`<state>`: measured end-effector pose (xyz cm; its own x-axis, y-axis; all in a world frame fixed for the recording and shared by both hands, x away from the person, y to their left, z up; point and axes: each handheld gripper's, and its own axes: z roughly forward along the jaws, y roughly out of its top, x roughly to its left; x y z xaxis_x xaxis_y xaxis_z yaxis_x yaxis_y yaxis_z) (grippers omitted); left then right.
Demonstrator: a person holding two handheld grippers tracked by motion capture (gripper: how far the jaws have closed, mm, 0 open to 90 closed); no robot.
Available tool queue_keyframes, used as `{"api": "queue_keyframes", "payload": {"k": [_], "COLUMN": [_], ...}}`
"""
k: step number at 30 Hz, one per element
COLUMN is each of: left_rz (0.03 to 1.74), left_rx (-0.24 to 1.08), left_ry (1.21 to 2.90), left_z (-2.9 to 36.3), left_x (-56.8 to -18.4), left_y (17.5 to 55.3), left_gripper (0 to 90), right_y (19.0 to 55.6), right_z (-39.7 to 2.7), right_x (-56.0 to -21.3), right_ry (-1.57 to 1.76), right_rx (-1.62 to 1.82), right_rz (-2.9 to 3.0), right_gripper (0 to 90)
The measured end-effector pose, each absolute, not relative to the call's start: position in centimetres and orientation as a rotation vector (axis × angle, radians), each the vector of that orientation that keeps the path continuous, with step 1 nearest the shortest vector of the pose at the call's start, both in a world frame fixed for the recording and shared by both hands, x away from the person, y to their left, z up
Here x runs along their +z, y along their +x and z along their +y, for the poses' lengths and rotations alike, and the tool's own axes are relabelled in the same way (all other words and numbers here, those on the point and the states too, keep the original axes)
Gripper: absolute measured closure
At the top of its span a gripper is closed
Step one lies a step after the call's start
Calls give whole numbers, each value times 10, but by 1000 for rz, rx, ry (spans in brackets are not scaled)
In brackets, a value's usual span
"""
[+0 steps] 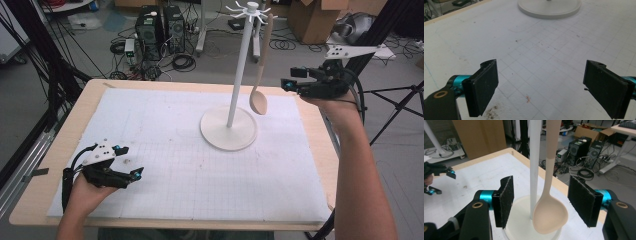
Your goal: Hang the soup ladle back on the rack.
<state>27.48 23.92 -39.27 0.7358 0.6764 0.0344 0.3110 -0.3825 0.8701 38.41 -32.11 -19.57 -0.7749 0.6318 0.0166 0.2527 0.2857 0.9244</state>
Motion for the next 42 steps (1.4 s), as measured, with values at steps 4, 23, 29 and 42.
{"api": "queue_keyframes", "payload": {"k": [4, 23, 29, 42], "left_rz": [739, 744, 749, 757], "left_rx": [483, 484, 484, 475], "left_ry": [1977, 1963, 1965, 1979], "left_z": [236, 238, 240, 237], "left_x": [-389, -389, -390, -396], "left_y": [276, 275, 275, 277], "left_gripper": [132, 131, 131, 132], "right_y": [375, 337, 330, 326], "right_z": [-327, -340, -341, -337], "right_x": [-206, -278, -311, -364], "right_ry": [792, 783, 819, 877], "right_rx": [1520, 1614, 1653, 1655], "right_rz": [2175, 2120, 2092, 2126], "right_gripper": [327, 238, 206, 171]}}
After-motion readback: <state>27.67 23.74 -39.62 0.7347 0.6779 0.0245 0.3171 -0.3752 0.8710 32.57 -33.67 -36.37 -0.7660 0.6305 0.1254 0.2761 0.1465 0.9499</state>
